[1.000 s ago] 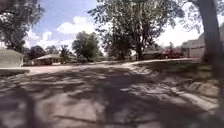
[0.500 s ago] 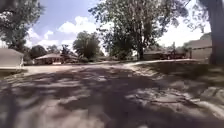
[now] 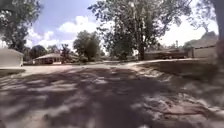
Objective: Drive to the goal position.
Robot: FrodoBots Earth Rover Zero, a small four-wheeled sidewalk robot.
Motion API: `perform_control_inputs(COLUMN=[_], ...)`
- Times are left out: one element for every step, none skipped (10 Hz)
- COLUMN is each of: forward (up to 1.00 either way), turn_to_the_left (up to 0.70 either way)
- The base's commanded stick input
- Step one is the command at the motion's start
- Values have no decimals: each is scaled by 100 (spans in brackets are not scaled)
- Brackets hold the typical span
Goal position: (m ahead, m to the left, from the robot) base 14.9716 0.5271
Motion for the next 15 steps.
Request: perform_control_inputs(forward=[70, 70, 70, 70, 70, 70, 70, 70, 70, 70, 70, 70, 70, 70, 70], turn_to_the_left=[0, 0, 0, 0, 0, 0, 0, -35, -35, -35, -24, 0, 0, 0, 0])
